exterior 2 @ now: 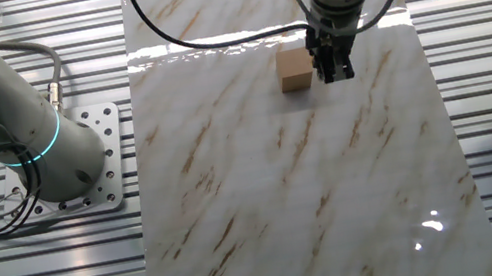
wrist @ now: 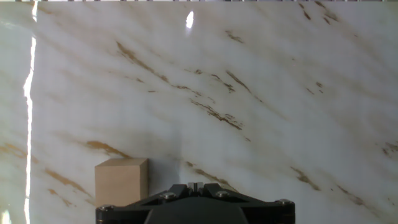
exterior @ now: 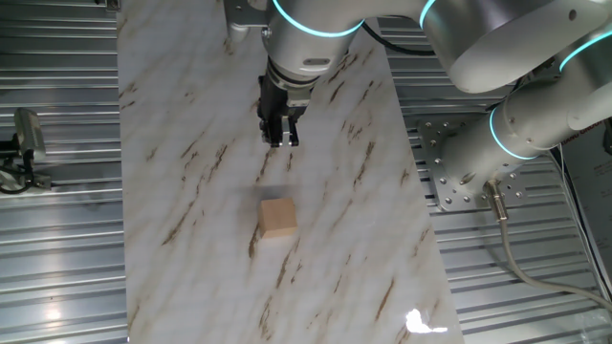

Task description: Approach and touch the side of the small block

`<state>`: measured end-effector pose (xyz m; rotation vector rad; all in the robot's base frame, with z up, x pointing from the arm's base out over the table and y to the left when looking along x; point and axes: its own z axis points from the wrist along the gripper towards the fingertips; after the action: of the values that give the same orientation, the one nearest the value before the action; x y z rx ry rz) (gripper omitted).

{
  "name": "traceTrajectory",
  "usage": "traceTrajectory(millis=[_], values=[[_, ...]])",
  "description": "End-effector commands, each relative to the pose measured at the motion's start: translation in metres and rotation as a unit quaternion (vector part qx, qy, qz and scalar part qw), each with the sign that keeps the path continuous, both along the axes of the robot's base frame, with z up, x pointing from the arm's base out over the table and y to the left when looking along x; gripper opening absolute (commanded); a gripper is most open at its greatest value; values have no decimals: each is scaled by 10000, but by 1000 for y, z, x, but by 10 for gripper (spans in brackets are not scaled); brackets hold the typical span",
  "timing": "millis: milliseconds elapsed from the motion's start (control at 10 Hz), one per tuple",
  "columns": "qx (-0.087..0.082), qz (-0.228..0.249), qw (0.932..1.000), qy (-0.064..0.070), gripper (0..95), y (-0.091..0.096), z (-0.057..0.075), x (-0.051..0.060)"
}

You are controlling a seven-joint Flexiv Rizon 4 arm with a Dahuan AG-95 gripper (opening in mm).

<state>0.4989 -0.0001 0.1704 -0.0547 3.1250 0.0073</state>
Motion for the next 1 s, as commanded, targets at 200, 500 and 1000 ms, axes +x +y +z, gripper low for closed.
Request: traceTrajectory(millis=[200, 500, 1000], values=[[6, -7, 10000, 8, 0, 0, 0, 1], [13, 0, 10000, 3, 0, -1, -4, 2], [25, 14, 10000, -51, 0, -2, -13, 3]])
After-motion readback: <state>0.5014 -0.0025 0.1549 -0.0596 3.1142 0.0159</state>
